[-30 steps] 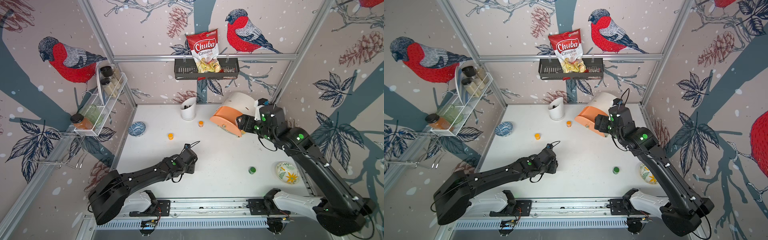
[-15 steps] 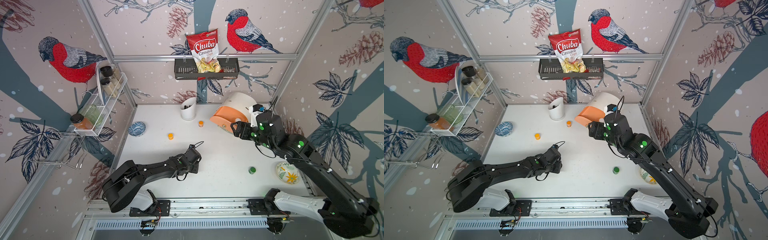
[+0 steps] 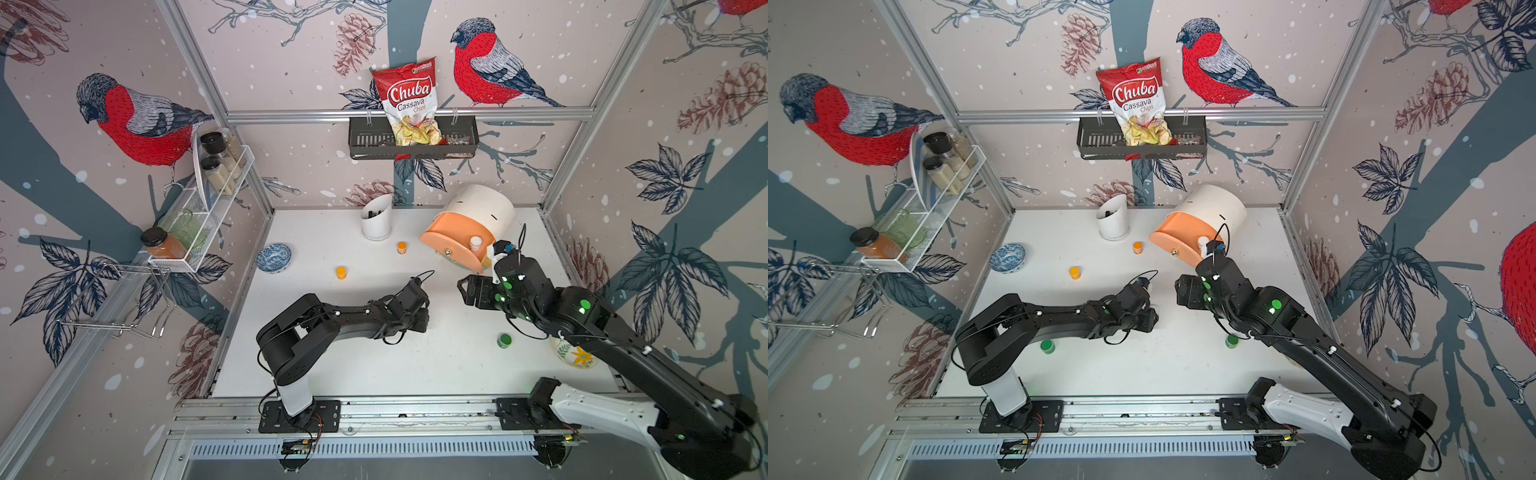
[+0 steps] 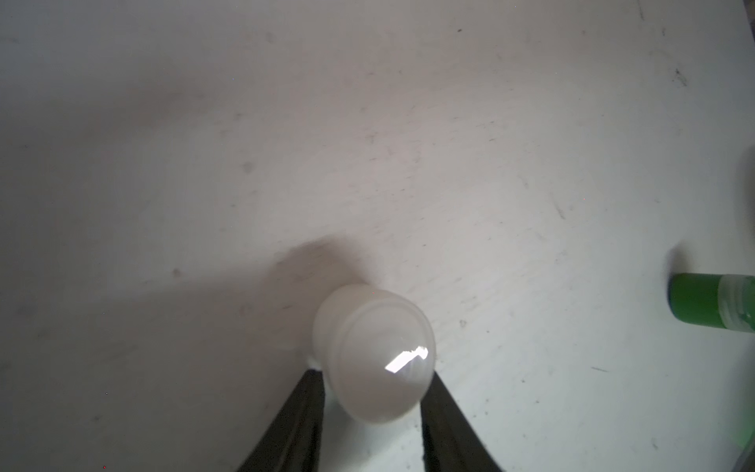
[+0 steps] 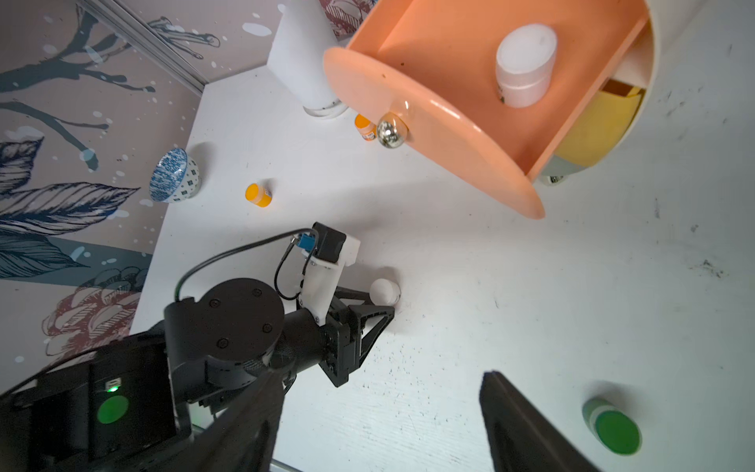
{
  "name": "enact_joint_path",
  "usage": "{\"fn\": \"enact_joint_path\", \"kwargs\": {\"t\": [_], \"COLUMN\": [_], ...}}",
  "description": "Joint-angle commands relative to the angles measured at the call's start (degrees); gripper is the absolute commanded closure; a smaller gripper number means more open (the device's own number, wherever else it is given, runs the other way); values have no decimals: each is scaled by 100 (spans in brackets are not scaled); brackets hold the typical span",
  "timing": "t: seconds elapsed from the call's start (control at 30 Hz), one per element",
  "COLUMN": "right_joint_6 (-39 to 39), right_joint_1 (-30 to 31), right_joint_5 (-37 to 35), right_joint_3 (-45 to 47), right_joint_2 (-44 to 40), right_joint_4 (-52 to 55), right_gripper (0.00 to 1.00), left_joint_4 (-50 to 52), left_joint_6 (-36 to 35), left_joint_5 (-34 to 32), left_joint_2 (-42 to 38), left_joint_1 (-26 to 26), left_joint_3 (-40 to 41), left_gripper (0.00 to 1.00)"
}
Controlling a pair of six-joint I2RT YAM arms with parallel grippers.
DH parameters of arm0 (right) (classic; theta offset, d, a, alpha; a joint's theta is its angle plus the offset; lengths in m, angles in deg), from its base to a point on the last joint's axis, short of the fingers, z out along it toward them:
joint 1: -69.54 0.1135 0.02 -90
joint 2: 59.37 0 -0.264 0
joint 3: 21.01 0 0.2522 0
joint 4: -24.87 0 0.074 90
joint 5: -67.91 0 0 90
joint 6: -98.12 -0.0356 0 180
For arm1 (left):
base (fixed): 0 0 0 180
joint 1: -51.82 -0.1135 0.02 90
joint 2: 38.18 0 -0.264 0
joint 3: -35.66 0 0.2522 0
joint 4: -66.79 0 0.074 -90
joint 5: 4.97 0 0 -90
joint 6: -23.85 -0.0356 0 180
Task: Put the paint cans in the drawer according to color
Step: Pick up the paint can at the center of the board.
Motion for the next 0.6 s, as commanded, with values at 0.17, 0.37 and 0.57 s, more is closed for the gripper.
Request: {"fn": "enact_joint_path", "kwargs": {"t": [0.17, 0.37, 0.57], "right_joint_6": [-270, -356, -538], "right_joint_1": [144, 626, 1013], "right_joint_5": [30, 5, -47], "right_joint_3": [662, 552, 437], "right_joint_2": [459, 1029, 2124], "right_joint_4": [-654, -1101, -1611], "right_gripper": [20, 23, 24], "left_joint_4": [604, 938, 1065], "left_joint_6": [-363, -299, -93], "left_joint_5": [-663, -1292, -1514], "left_joint_2": [-925, -2126, -3463], "left_joint_1": [47, -338, -1114], "left_joint_3": [273, 1102, 1803], "left_gripper": [37, 35, 33]}}
